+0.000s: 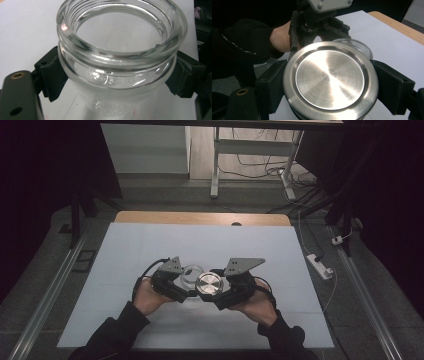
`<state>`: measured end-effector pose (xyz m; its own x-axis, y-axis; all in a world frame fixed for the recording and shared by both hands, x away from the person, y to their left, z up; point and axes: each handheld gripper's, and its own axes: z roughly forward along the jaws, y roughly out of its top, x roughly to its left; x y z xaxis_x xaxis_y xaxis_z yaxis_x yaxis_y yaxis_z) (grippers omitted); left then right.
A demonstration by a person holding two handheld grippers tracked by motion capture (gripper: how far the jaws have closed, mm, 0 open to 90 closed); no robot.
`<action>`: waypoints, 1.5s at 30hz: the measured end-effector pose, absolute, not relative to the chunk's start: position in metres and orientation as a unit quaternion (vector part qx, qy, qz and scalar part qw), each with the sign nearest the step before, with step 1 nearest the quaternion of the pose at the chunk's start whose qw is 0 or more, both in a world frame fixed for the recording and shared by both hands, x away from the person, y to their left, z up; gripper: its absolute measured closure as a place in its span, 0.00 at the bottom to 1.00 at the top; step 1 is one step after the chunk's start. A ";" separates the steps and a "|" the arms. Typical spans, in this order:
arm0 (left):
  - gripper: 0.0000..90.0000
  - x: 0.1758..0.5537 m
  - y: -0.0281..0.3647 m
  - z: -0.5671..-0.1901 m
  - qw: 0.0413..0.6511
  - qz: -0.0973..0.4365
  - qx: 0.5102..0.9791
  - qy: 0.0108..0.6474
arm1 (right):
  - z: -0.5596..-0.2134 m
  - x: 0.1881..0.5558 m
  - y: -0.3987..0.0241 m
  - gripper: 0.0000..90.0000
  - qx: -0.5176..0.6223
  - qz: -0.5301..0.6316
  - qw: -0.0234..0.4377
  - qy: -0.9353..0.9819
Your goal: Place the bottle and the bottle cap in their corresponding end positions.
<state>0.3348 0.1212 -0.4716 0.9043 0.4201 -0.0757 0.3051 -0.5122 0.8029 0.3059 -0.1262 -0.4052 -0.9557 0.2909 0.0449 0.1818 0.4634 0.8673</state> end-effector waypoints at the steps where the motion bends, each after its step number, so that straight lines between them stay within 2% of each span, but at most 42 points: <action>1: 0.17 0.335 0.121 -0.472 0.448 0.065 0.866 0.210 | -0.406 0.305 -0.126 0.21 0.140 0.498 0.053 0.854; 45: 0.17 0.367 0.121 -0.458 0.466 0.092 0.851 0.226 | -0.443 0.276 -0.121 0.21 0.130 0.493 0.057 0.859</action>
